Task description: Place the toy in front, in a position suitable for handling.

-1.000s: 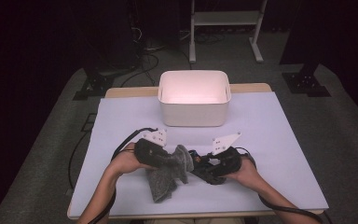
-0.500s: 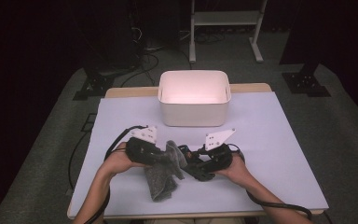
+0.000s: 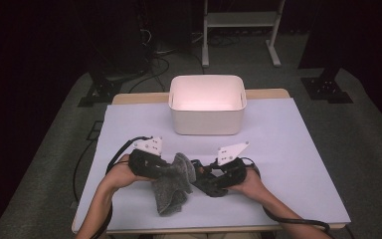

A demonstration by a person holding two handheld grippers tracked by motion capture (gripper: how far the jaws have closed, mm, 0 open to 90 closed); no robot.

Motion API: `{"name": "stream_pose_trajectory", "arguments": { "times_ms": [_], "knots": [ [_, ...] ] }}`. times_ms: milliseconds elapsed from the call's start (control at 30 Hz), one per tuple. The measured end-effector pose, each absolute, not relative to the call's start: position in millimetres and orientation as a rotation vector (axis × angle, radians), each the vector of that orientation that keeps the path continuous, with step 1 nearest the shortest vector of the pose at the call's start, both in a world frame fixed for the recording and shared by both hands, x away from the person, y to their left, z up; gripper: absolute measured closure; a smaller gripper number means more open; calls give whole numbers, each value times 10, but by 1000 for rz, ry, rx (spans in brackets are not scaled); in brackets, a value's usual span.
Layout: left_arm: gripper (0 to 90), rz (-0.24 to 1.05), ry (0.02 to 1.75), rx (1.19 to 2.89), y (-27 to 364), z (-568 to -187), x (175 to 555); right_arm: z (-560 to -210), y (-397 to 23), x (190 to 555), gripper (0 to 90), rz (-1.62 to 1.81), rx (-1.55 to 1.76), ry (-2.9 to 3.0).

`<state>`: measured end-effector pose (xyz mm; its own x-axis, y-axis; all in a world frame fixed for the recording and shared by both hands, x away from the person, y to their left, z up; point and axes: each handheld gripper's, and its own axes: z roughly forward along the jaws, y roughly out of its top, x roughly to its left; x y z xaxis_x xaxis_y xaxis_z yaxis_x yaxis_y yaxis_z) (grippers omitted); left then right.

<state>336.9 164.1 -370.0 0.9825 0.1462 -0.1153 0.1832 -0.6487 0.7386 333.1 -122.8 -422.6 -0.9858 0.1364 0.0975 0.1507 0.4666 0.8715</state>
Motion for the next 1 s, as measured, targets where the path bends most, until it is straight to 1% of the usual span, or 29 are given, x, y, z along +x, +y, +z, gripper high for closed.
{"name": "stream_pose_trajectory", "arguments": {
  "times_ms": [100, 333, 500, 667, 833, 1000],
  "knots": [
    [796, -80, 238, 2281, 1591, -3778, 3392, -4248, -1373, 3321, 558, -1607, -298, -2654],
    [791, -134, 151, 2300, 1206, -3828, 3410, -4185, -1544, 3190, 553, -1608, -293, -2725],
    [791, -148, 89, 2267, 1046, -3738, 3400, -4140, -1717, 3161, 544, -1602, -340, -2743],
    [792, -149, 33, 2271, 901, -3647, 3374, -4087, -1823, 3098, 560, -1613, -359, -2735],
    [796, -115, 47, 2249, 1017, -3540, 3354, -4061, -1766, 3123, 561, -1663, -357, -2665],
    [799, -58, 80, 2262, 1265, -3403, 3325, -3985, -1555, 3244, 561, -1707, -279, -2636]
  ]
}}
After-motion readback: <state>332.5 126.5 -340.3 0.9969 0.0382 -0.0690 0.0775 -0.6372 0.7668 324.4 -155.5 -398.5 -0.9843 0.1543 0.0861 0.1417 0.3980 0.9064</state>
